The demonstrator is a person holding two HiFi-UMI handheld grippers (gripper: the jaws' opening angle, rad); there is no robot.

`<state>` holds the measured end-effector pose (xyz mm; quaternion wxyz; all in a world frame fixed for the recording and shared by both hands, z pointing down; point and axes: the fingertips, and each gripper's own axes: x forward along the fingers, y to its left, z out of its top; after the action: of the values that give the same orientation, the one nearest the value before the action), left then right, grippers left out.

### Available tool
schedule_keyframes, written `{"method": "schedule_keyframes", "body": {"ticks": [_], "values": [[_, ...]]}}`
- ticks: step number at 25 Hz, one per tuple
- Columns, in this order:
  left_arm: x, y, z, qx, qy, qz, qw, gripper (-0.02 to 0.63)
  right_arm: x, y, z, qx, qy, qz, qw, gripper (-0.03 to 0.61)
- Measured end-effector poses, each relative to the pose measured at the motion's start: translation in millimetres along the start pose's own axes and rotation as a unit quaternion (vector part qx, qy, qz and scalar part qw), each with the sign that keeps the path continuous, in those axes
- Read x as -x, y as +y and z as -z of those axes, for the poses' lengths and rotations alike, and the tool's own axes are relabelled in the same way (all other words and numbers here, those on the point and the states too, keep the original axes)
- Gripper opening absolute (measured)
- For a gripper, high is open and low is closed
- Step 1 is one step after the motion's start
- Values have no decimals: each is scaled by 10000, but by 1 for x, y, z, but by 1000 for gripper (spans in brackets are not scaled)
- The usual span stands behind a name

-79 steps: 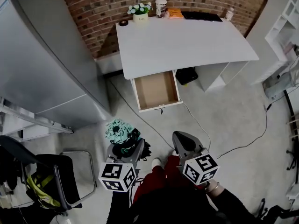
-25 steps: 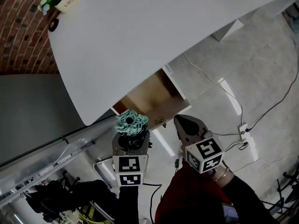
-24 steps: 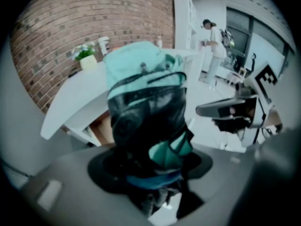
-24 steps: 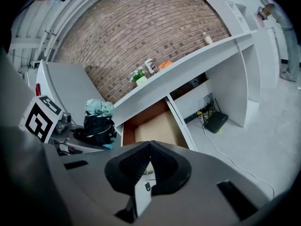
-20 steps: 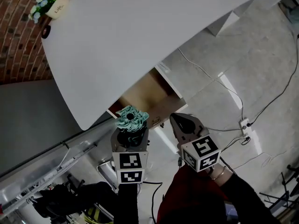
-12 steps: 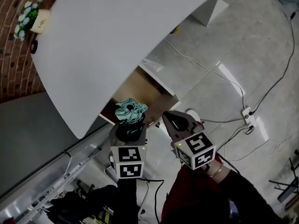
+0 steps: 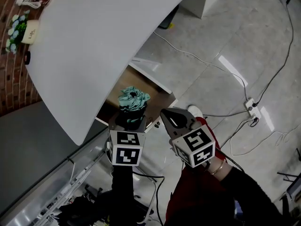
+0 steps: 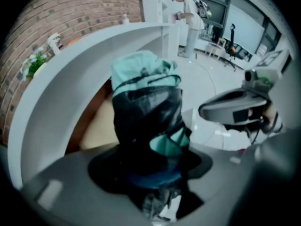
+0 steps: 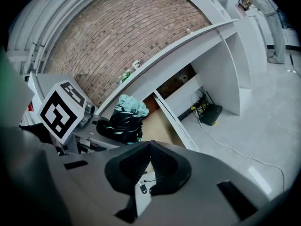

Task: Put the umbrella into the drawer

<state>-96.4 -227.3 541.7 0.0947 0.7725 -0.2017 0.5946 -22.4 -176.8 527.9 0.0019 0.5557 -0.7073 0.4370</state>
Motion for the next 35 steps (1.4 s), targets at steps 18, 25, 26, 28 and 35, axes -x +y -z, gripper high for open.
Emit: {"method": "schedule_keyframes", "body": {"ticks": [18, 25, 26, 28, 35], "values": [[-72, 19, 15, -153, 368, -219, 9990, 285, -15, -8, 17, -55, 159, -30, 9999, 2], [-93, 24, 21, -194, 426, -322, 9984, 287, -25, -7, 30, 168, 475, -39, 9987, 2], [-96, 24, 22, -214, 433, -337, 9983, 287, -26, -6, 31, 195, 528, -55, 9984, 2], [-103, 23, 22, -256, 436, -366, 9980, 288, -30, -5, 35, 228, 616, -92, 9978, 2], [-124, 26, 22, -338, 521, -358, 9974, 290, -40, 3, 39, 292, 776, -213, 9963, 2]]}}
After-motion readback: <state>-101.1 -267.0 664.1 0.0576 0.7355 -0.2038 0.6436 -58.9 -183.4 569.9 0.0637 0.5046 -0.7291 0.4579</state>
